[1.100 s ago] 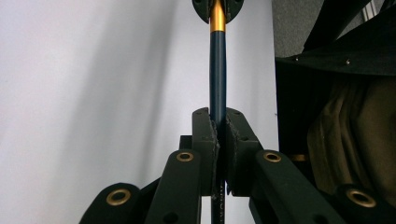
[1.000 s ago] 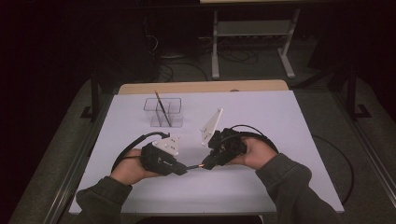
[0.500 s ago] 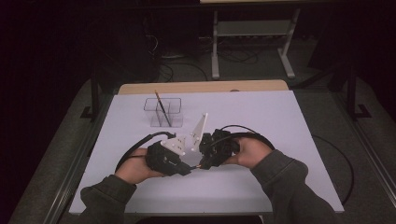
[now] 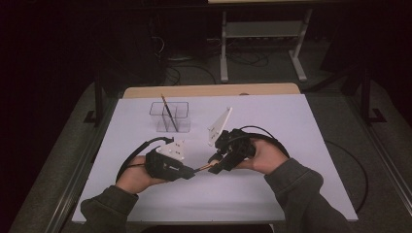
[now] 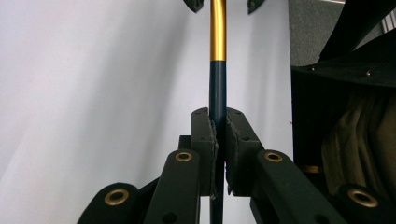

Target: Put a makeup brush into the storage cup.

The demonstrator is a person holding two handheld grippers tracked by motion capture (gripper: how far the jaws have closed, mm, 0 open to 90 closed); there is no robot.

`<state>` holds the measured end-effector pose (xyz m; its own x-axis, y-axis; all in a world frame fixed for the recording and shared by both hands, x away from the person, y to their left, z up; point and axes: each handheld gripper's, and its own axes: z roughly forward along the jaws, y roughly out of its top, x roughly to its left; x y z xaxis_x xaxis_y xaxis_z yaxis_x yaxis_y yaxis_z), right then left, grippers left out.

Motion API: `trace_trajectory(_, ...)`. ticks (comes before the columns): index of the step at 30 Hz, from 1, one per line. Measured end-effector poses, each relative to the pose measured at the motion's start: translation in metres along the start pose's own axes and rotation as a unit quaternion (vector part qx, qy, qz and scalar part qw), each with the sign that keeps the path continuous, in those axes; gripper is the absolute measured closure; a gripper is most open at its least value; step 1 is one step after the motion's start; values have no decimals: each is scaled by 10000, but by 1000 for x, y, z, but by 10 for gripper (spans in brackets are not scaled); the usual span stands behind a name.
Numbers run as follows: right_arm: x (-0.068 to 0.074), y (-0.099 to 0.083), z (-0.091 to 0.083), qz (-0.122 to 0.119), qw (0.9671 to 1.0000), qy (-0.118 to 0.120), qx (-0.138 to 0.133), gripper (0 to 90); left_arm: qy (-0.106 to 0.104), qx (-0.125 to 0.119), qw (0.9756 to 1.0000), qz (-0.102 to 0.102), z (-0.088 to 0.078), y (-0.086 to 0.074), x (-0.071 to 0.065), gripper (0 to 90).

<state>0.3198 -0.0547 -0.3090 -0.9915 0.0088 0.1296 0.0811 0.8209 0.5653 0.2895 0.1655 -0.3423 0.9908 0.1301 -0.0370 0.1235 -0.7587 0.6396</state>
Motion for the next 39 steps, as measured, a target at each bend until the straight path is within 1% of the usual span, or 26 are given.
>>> trace_trajectory(2, -2, -2, 0, 58, 10000, 56, -58, 673, 9, 6, 10000, 10, 1, -1, 0, 832)
trace_trajectory(5, -3, -2, 2, 109, 9999, 78, -82, 725, 20, -7, 10000, -17, 1, -1, 1, 832)
trace_trajectory(6, -4, -2, 3, 103, 9998, 112, -110, 750, 27, -19, 10000, -26, 2, -1, 0, 832)
trace_trajectory(7, -4, -2, 3, 109, 9999, 69, -79, 779, 26, -41, 10000, -49, 3, -1, 0, 832)
trace_trajectory(8, -5, -2, 3, 88, 9999, 58, -96, 804, 25, -18, 10000, -22, 3, -1, 0, 832)
trace_trajectory(11, -8, -3, 4, 97, 9997, 140, -162, 831, 41, -9, 10000, -39, 3, -1, 0, 832)
trace_trajectory(12, -7, -3, 3, 52, 9998, 99, -141, 835, 24, 4, 10000, -34, 4, -1, 0, 832)
trace_trajectory(16, -5, -1, 3, -1, 9999, 117, -84, 838, -53, 3, 10000, -65, 7, -2, 1, 832)
trace_trajectory(18, -4, 1, 3, -35, 9999, 113, -31, 839, -102, 62, 9999, -58, 8, -1, 1, 828)
trace_trajectory(20, -3, 2, 4, -64, 9999, 124, -8, 842, -138, 111, 9998, -109, 9, 1, 2, 817)
trace_trajectory(21, -2, 4, 3, -101, 9999, 105, 34, 843, -179, 142, 9996, -139, 10, 3, 2, 783)
trace_trajectory(23, 0, 8, 2, -176, 9997, 55, 172, 843, -183, 191, 9996, -94, 11, 8, 2, 769)
trace_trajectory(25, 2, 12, 4, -277, 9991, -9, 329, 843, -184, 177, 9997, -21, 11, 12, 2, 768)
trace_trajectory(27, 4, 16, 4, -360, 9986, 1, 388, 844, -216, 202, 9996, -19, 12, 17, 0, 778)
trace_trajectory(28, 5, 17, 5, -431, 9984, -61, 373, 844, -248, 221, 9994, -8, 13, 19, 0, 778)
trace_trajectory(29, 5, 19, 4, -423, 9984, -26, 376, 844, -230, 256, 9994, 54, 13, 20, 1, 777)
trace_trajectory(30, 7, 20, 4, -447, 9983, -34, 383, 844, -224, 255, 9994, 64, 13, 21, 1, 775)
trace_trajectory(31, 6, 20, 3, -500, 9980, -83, 372, 844, -221, 244, 9994, 45, 14, 22, 1, 774)
trace_trajectory(32, 7, 21, 3, -451, 9983, -13, 362, 844, -234, 243, 9994, 46, 13, 22, 1, 774)
trace_trajectory(33, 7, 22, 2, -487, 9981, -66, 378, 844, -246, 220, 9995, 35, 13, 23, 1, 774)
trace_trajectory(38, 8, 27, -2, -556, 9978, -71, 343, 844, -300, 109, 9995, -14, 12, 27, 0, 780)
trace_trajectory(39, 9, 28, -2, -580, 9977, -87, 354, 844, -269, 167, 9995, 69, 11, 27, 2, 780)
